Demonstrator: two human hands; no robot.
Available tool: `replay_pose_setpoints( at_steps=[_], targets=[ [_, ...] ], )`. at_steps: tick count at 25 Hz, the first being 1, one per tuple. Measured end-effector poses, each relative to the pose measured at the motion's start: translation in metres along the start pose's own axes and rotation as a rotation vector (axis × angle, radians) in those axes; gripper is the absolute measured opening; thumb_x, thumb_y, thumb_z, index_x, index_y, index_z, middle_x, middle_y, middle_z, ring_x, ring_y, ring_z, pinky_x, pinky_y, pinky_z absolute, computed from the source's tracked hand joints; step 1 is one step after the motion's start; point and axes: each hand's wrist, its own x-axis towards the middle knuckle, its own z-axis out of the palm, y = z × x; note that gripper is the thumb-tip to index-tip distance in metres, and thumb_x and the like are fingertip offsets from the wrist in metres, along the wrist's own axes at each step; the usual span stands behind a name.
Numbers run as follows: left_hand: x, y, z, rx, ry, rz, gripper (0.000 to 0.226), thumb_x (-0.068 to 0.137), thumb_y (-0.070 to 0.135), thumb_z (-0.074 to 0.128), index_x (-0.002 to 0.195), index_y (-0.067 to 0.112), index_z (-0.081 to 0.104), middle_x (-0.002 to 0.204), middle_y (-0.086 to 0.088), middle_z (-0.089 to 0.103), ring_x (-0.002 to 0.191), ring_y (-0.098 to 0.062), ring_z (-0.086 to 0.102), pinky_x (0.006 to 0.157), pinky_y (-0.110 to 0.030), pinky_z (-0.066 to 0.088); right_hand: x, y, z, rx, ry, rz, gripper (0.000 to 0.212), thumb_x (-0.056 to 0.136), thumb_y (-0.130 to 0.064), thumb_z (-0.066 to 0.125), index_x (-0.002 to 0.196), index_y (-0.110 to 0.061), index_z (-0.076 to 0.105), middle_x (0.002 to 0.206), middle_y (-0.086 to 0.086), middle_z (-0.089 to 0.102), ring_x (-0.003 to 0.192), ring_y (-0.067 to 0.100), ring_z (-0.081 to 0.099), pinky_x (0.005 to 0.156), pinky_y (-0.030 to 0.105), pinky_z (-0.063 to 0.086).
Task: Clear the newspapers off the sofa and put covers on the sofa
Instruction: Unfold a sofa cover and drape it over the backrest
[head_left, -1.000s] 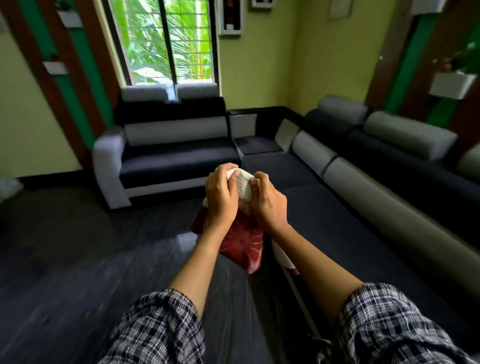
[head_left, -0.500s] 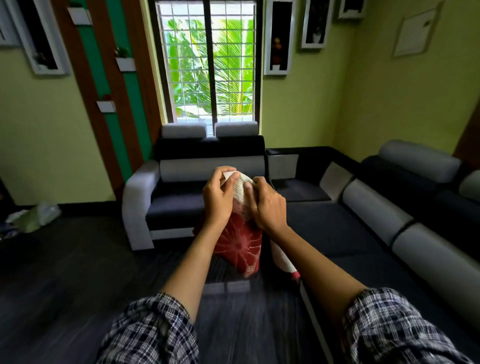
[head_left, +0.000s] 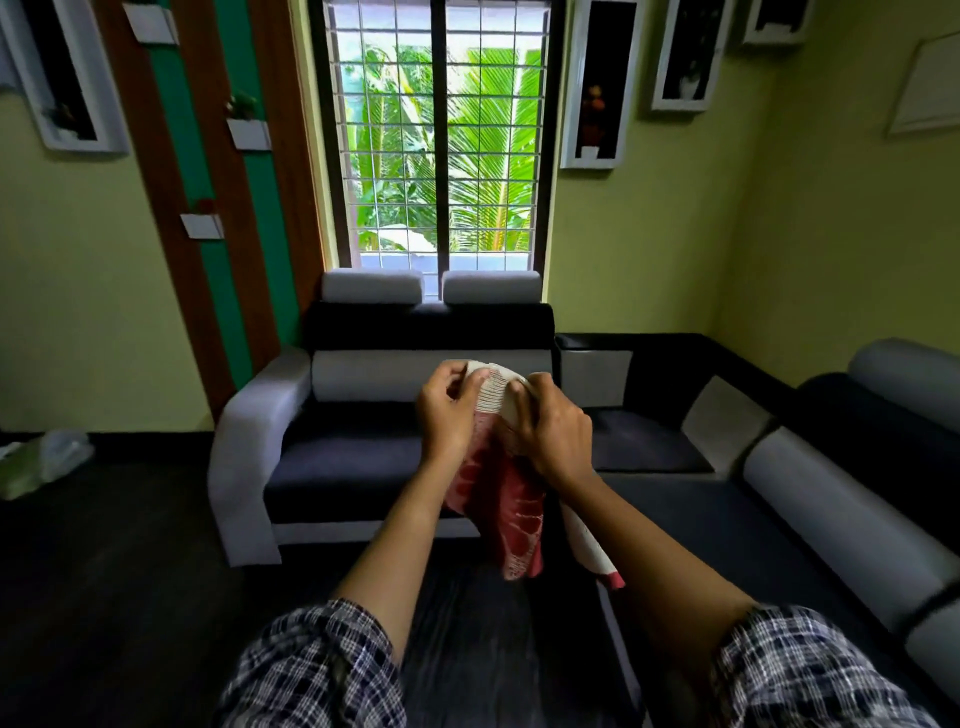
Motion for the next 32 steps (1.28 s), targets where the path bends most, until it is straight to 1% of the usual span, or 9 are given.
replay_pose_setpoints(
  at_steps=[3, 7, 14, 18, 22, 24, 27, 30, 32],
  targets=[
    [0.076, -0.042, 0.039, 0.087, -0.043, 0.069, 0.008, 0.085, 0.009, 0.064, 0.089, 0.002, 0.066, 0.087, -0.013, 0.07, 0.079, -0.016, 0.062, 0.075, -0.028, 0.048, 0.068, 0.042, 0.052, 0.001, 0.025, 0.026, 0.03, 0.097, -0.037, 0.041, 0.092, -0.01, 0.051, 0.084, 0.01, 0.066, 0.082, 0.035, 0.062, 0.06, 0.036, 0.036],
    [0.174, -0.081, 0.086, 0.131, -0.037, 0.18, 0.011, 0.085, 0.007, 0.063, 0.092, 0.002, 0.069, 0.091, -0.01, 0.064, 0.086, -0.02, 0.06, 0.081, -0.028, 0.046, 0.151, 0.084, 0.114, 0.03, 0.078, 0.021, 0.028, 0.097, -0.037, 0.043, 0.093, -0.011, 0.051, 0.083, 0.011, 0.067, 0.082, 0.039, 0.061, 0.06, 0.036, 0.037],
    [0.305, -0.184, 0.147, 0.187, -0.056, 0.211, 0.015, 0.087, 0.005, 0.06, 0.097, -0.001, 0.07, 0.096, -0.012, 0.07, 0.089, -0.015, 0.061, 0.081, -0.01, 0.041, 0.252, 0.165, 0.231, 0.044, 0.015, -0.026, 0.032, 0.095, -0.04, 0.044, 0.091, -0.01, 0.056, 0.081, 0.008, 0.066, 0.08, 0.034, 0.062, 0.062, 0.039, 0.046],
    [0.38, -0.244, 0.188, 0.182, -0.146, 0.126, 0.015, 0.091, 0.01, 0.055, 0.096, 0.012, 0.069, 0.092, 0.006, 0.067, 0.09, -0.007, 0.061, 0.083, -0.011, 0.044, 0.315, 0.217, 0.3, 0.306, -0.105, -0.066, 0.044, 0.092, -0.051, 0.029, 0.084, -0.015, 0.054, 0.072, -0.003, 0.058, 0.066, 0.011, 0.056, 0.062, 0.031, 0.041],
    [0.458, -0.279, 0.232, 0.16, -0.355, 0.104, 0.019, 0.095, 0.006, 0.047, 0.093, 0.018, 0.062, 0.089, 0.008, 0.064, 0.08, 0.014, 0.058, 0.078, -0.003, 0.042, 0.422, 0.276, 0.36, 0.509, -0.186, -0.103, 0.033, 0.094, -0.035, 0.041, 0.121, -0.017, 0.051, 0.117, -0.001, 0.057, 0.107, 0.011, 0.053, 0.095, 0.029, 0.041],
    [0.5, -0.295, 0.245, 0.19, -0.385, 0.129, 0.016, 0.095, 0.007, 0.046, 0.097, 0.014, 0.061, 0.093, 0.002, 0.064, 0.085, 0.012, 0.058, 0.084, -0.008, 0.043, 0.471, 0.295, 0.378, 0.516, -0.342, -0.198, 0.036, 0.094, -0.027, 0.045, 0.129, -0.015, 0.047, 0.126, -0.002, 0.051, 0.117, 0.011, 0.047, 0.103, 0.023, 0.035],
    [0.554, -0.328, 0.264, 0.22, -0.329, 0.149, 0.017, 0.096, 0.009, 0.044, 0.097, 0.013, 0.06, 0.095, 0.0, 0.063, 0.09, -0.006, 0.058, 0.087, -0.018, 0.044, 0.527, 0.319, 0.411, 0.527, -0.492, -0.179, 0.025, 0.092, -0.028, 0.052, 0.113, -0.015, 0.057, 0.107, -0.001, 0.061, 0.097, 0.009, 0.057, 0.086, 0.017, 0.043],
    [0.593, -0.354, 0.282, 0.202, -0.205, 0.014, 0.022, 0.097, 0.004, 0.04, 0.103, 0.007, 0.06, 0.096, -0.001, 0.059, 0.089, -0.009, 0.054, 0.087, -0.025, 0.043, 0.549, 0.356, 0.456, 0.421, -0.468, -0.124, 0.02, 0.09, -0.033, 0.058, 0.084, -0.015, 0.058, 0.074, -0.005, 0.056, 0.068, 0.007, 0.05, 0.065, 0.026, 0.041],
    [0.624, -0.372, 0.293, 0.158, -0.101, -0.073, 0.021, 0.097, 0.006, 0.04, 0.103, 0.007, 0.06, 0.094, -0.004, 0.058, 0.09, -0.014, 0.053, 0.085, -0.028, 0.042, 0.56, 0.388, 0.478, 0.317, -0.496, -0.068, 0.022, 0.091, -0.032, 0.057, 0.073, -0.02, 0.053, 0.065, -0.009, 0.048, 0.065, 0.009, 0.045, 0.062, 0.033, 0.039]
  ],
)
